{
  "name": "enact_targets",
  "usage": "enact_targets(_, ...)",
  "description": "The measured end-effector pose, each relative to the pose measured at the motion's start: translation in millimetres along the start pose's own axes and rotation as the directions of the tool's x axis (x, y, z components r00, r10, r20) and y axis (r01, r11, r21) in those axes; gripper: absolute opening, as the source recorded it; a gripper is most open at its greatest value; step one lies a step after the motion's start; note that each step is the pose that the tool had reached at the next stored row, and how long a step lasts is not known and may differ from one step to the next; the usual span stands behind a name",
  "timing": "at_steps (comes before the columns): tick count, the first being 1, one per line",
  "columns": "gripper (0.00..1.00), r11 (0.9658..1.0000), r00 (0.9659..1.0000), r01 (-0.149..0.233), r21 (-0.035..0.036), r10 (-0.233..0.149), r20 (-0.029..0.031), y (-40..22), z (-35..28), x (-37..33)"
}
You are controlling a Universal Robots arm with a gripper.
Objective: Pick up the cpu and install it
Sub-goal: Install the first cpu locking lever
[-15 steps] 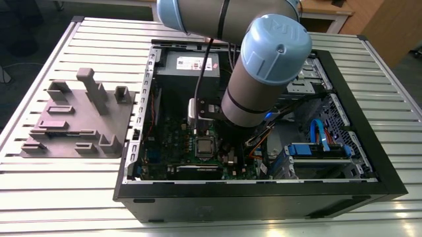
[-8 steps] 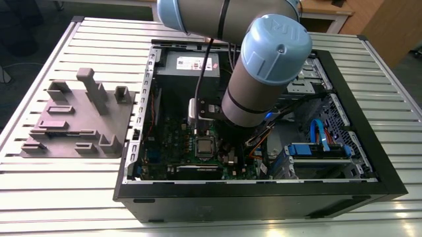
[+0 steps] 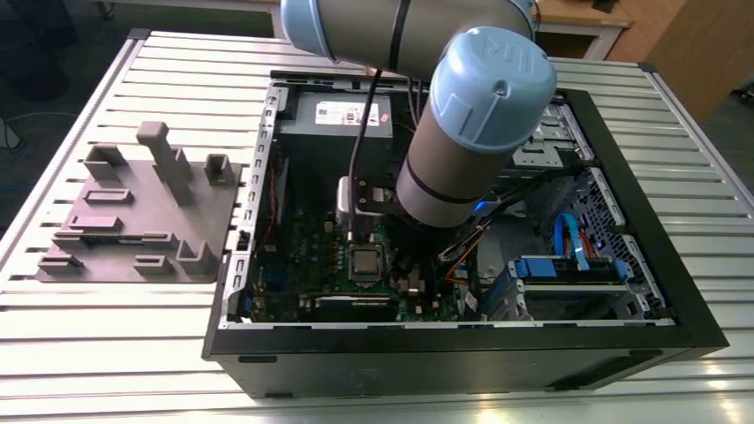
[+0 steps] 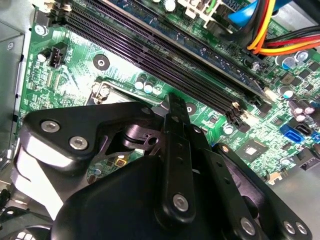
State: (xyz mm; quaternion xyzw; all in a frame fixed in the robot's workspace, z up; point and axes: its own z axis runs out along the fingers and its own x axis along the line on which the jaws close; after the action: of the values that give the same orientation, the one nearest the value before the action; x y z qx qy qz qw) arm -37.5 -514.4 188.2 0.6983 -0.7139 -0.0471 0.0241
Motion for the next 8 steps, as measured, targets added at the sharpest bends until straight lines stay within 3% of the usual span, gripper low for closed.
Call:
enact_targets(3,0.1,1.0,1.0,0.001,0.0058,-0.001,0.0001,0.0,0.2,-0.1)
enact_targets(8,0.1,1.0,1.0,0.001,0.0086,-0.001,0.0002,2.6,0.5,0.0)
